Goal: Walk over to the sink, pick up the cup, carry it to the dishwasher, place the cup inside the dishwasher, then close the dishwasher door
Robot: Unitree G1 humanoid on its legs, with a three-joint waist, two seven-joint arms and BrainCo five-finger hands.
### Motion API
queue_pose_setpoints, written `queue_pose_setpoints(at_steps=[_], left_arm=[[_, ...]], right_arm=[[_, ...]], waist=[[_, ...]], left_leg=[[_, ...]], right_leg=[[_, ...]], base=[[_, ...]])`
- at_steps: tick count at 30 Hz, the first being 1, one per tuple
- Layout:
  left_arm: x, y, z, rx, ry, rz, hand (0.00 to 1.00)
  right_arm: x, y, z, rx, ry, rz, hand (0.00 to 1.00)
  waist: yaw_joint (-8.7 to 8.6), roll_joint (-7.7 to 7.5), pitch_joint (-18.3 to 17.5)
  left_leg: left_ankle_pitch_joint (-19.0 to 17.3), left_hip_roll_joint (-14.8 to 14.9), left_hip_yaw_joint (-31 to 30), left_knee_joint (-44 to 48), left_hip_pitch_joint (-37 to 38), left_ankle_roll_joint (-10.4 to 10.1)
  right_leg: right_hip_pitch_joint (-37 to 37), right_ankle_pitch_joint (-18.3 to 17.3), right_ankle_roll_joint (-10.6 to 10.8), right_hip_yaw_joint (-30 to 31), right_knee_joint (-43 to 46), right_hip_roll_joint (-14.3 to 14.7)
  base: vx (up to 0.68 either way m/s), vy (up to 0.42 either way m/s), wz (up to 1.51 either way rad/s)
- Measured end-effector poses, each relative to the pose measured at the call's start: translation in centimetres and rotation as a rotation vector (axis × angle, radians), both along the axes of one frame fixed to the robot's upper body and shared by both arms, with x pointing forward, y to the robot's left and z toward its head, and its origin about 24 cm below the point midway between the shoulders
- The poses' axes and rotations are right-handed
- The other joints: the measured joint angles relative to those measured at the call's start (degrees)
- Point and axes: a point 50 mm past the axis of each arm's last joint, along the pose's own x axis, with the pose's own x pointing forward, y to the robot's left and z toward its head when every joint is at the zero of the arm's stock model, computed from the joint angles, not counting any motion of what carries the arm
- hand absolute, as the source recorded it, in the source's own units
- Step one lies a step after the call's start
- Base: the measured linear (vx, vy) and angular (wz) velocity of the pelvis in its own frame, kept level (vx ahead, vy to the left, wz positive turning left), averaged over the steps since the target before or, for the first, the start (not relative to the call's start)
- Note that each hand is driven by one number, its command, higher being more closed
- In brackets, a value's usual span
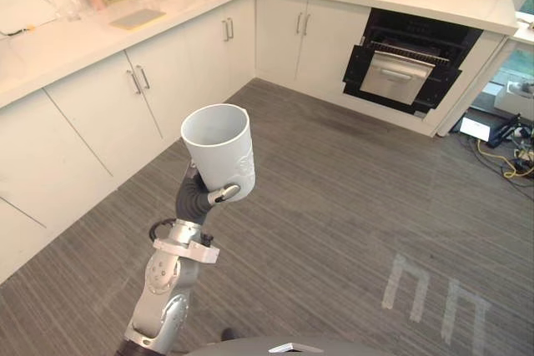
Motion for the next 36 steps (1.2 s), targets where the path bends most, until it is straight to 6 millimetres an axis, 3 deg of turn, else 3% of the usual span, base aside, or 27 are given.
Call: queue_pose_setpoints(at_steps=[8,20,25,28,29,31,32,34,36], left_arm=[[0.0,0.0,0.0,-0.007,-0.004,-0.013,1.0],[0.2,0.0,-1.0,-0.116,0.067,-0.079,1.0],[0.1,-0.3,-1.0,-0.116,0.069,-0.093,1.0],[0.1,-0.4,-0.9,-0.13,0.071,-0.082,1.0],[0.1,-0.4,-0.9,-0.136,0.072,-0.077,1.0],[0.0,-0.6,-1.0,-0.151,0.078,-0.07,1.0],[0.0,-0.5,-1.0,-0.161,0.079,-0.061,1.0],[0.1,-0.3,-0.8,-0.171,0.063,-0.048,1.0],[0.0,-0.2,-0.8,-0.182,0.057,-0.047,1.0]], right_arm=[[0.0,-0.1,0.0,-0.003,0.0,-0.001,0.0],[0.3,-0.4,0.0,-0.088,0.009,-0.033,0.0],[1.0,-0.9,0.0,-0.122,-0.009,-0.059,0.0],[0.9,-0.9,0.0,-0.124,-0.003,-0.06,0.0],[1.2,-1.0,0.1,-0.126,-0.01,-0.056,0.0],[1.4,-1.3,0.1,-0.128,-0.01,-0.048,0.0],[1.4,-1.4,0.2,-0.127,-0.009,-0.046,0.0],[1.8,-1.1,0.1,-0.114,-0.017,-0.046,0.0],[2.1,-1.5,0.2,-0.121,-0.023,-0.045,0.0]], waist=[[-0.01,-0.17,0.15],[-0.04,-0.17,0.16],[0.46,0.46,0.43],[0.92,0.4,0.94],[1.43,0.83,1.66],[2.02,1.69,2.5],[2.03,2.51,2.58],[1.95,1.75,3.57],[2.57,1.51,4.11]], left_leg=[[-0.59,0.21,0.19,0.01,0.08,-0.59],[-0.33,-0.13,-1.22,0.06,0.76,0.19],[-0.63,0.06,-1.19,0.43,1.47,-0.36],[-5.36,1.73,0.76,7.9,-1.16,-2.08],[-9.67,3.96,2.01,15.43,-3.84,-3.13],[-14.64,7.97,3.17,25.1,-6.83,-3.9],[-16.01,9.68,3.14,28.76,-7.83,-5.69],[-15.09,10.74,1.81,36.4,-11.56,-7.95],[-16.32,9.3,-0.25,33.74,-14.38,-6.92]], right_leg=[[0.29,-0.34,-0.49,0.44,-0.82,0.22],[2.0,0.27,-0.29,-1.28,-1.9,0.08],[2.65,0.25,-0.34,-1.2,-1.79,0.16],[0.95,-2.4,-0.92,-0.81,2.21,0.33],[-0.56,-3.93,-1.06,-1.09,5.94,0.57],[-1.92,-5.82,-1.63,-1.06,9.69,1.57],[-2.06,-6.33,-2.15,-0.64,10.33,2.25],[-1.02,-6.34,-2.5,0.27,9.96,1.76],[-0.23,-6.67,-2.21,0.52,9.95,-0.21]], base=[[0.0,-0.001,-0.02],[0.02,-0.013,0.05],[0.0,-0.017,-0.01],[-0.04,-0.033,-0.29],[-0.06,-0.065,-0.45],[-0.03,-0.061,-0.57],[0.02,-0.04,-0.46],[0.06,-0.025,-0.23],[0.04,0.014,-0.05]])
